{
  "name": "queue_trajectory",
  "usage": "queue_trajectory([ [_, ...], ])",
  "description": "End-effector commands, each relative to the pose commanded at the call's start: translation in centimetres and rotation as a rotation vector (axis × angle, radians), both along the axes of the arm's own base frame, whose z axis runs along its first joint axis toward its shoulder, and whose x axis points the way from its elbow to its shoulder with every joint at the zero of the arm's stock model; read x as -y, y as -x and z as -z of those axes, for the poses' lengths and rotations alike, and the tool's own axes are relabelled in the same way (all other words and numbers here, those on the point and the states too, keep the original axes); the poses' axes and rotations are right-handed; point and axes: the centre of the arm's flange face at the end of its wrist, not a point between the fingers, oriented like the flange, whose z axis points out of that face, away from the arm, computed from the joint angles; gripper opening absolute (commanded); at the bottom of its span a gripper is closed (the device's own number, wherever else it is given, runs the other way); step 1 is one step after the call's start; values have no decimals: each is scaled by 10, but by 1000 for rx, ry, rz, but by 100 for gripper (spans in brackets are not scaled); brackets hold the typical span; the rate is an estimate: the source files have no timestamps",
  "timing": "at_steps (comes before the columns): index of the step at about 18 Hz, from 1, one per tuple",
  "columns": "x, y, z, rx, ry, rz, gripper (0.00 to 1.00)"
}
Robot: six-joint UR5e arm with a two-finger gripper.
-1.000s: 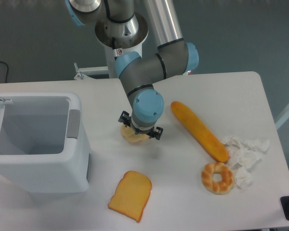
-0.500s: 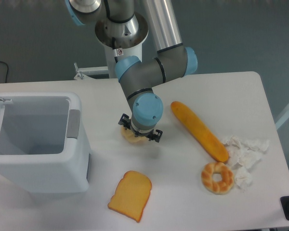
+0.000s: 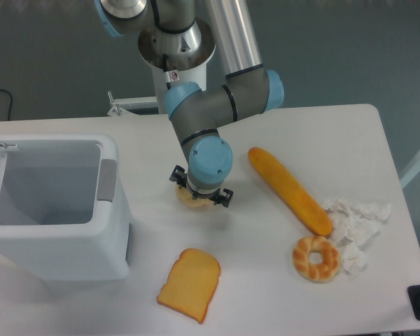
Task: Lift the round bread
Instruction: 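Close the gripper fingers around the round bun, then lift the gripped round bun up off the table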
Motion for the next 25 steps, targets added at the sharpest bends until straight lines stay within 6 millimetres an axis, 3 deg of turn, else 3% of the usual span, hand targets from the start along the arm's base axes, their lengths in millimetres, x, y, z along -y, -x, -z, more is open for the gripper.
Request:
queue_trajectory([
  [4, -1, 1, -2, 0, -5, 2, 72],
  [7, -2, 2, -3, -3, -8, 5, 61],
  [10, -1, 5, -5, -5, -8, 9, 27],
  [13, -1, 5, -6, -4, -9, 13, 5],
  [19, -1, 9, -18, -20, -19, 9, 0],
  [25, -10, 21, -73, -93, -89, 11, 0],
])
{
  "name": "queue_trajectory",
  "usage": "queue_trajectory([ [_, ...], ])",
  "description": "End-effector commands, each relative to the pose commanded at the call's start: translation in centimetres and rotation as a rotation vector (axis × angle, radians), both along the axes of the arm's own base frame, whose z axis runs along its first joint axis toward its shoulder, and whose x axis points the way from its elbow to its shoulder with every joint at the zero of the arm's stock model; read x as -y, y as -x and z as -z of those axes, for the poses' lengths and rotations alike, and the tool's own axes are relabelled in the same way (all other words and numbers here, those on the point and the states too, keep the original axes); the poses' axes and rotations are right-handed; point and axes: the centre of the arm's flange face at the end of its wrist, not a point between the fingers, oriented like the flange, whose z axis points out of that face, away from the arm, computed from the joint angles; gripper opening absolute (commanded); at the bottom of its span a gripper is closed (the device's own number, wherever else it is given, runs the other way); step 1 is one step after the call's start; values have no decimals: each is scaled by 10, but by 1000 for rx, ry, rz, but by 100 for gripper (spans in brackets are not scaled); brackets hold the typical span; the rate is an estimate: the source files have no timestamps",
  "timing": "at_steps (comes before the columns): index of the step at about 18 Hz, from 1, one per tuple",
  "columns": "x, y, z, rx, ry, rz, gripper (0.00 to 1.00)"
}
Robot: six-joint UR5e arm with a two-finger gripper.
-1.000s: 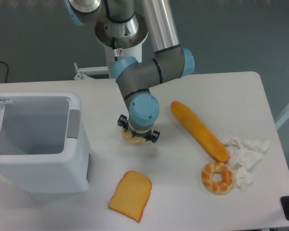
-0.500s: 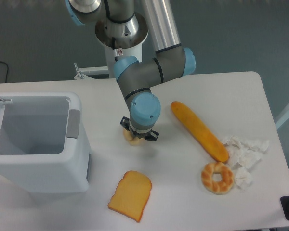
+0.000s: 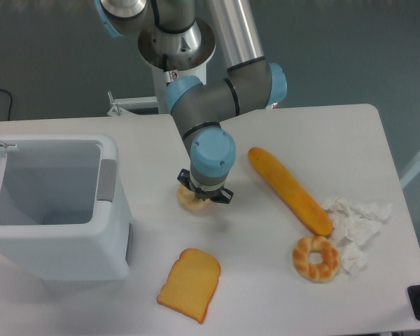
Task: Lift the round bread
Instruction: 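Lift the gripped round bun up off the table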
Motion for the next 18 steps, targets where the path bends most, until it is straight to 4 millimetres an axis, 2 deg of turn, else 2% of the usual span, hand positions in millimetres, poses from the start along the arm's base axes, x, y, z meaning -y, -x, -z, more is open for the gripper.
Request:
queue_trajectory([
  [3, -10, 3, -48, -52, -52, 36, 0],
  [5, -15, -3, -96, -95, -101, 87, 0],
  [6, -17, -7, -113, -115, -122, 115, 0],
  [8, -27, -17, -127, -122, -154, 169, 0],
  [11, -33, -20, -145, -142, -181, 263, 0],
  [15, -29, -18, -156, -162, -193, 381, 0],
  [18, -15, -12, -174, -179, -218, 445, 0],
])
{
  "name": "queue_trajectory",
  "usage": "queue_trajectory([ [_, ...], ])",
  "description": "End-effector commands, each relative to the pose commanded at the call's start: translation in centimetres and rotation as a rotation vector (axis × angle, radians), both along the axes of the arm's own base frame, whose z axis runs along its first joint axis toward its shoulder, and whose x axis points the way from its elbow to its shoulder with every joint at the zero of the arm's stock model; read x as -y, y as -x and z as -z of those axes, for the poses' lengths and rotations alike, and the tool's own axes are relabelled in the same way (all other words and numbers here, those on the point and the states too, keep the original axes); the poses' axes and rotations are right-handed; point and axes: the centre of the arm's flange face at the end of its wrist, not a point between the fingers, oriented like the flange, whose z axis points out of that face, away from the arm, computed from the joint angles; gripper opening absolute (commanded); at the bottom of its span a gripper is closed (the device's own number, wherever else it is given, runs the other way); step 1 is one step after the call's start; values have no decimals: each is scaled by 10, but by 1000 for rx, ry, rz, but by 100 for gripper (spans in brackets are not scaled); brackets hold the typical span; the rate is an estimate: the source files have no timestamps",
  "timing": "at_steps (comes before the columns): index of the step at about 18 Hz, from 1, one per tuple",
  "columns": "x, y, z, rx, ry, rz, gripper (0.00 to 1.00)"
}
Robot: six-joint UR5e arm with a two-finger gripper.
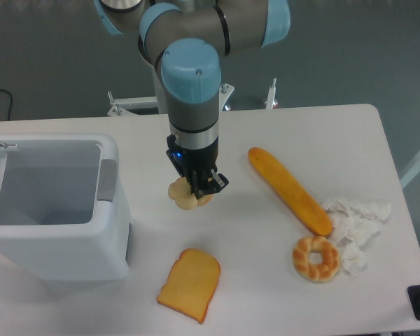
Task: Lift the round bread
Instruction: 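Lift the gripped round bun up off the table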
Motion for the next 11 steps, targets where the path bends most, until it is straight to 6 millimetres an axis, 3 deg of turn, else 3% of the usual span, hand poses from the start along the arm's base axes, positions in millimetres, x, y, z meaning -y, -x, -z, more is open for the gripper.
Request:
queue_trajectory([
  [6, 30, 16, -20, 19, -24, -53, 0],
  [11, 36, 20, -23, 20, -46, 49, 0],
])
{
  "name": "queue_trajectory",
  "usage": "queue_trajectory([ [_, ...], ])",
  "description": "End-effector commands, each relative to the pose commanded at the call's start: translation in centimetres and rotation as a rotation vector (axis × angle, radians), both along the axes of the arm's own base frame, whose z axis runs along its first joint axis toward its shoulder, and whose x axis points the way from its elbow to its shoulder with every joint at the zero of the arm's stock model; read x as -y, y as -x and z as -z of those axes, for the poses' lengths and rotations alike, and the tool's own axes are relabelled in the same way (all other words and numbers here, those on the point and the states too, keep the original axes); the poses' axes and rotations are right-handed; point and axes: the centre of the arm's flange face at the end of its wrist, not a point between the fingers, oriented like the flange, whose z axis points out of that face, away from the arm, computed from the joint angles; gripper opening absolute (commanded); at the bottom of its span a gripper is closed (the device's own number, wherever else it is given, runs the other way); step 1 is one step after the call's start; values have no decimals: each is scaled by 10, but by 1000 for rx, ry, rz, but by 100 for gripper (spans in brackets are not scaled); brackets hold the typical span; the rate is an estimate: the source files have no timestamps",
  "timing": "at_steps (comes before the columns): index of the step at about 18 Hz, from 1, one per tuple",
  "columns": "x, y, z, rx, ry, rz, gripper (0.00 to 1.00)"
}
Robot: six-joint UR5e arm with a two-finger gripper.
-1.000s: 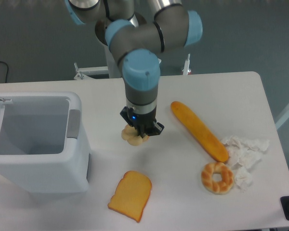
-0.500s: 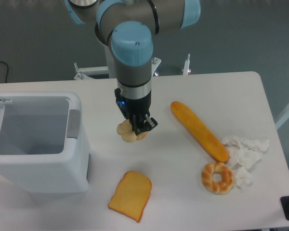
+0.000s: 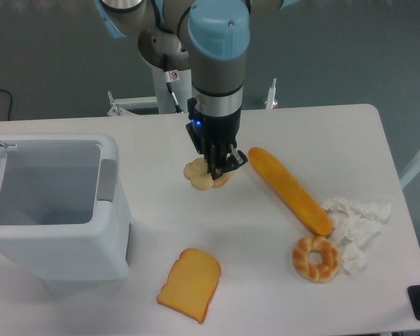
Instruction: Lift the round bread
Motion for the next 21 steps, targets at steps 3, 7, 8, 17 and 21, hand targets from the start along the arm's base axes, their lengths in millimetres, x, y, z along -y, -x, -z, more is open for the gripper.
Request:
queue_trajectory([
  [3, 4, 1, -5, -7, -7, -3, 0],
  [7, 6, 2, -7, 9, -29, -8, 0],
  [8, 7, 1, -8, 10, -30, -8, 0],
  [17, 5, 0, -10, 24, -46, -10, 0],
  [21, 3, 0, -11, 30, -58, -23, 0],
])
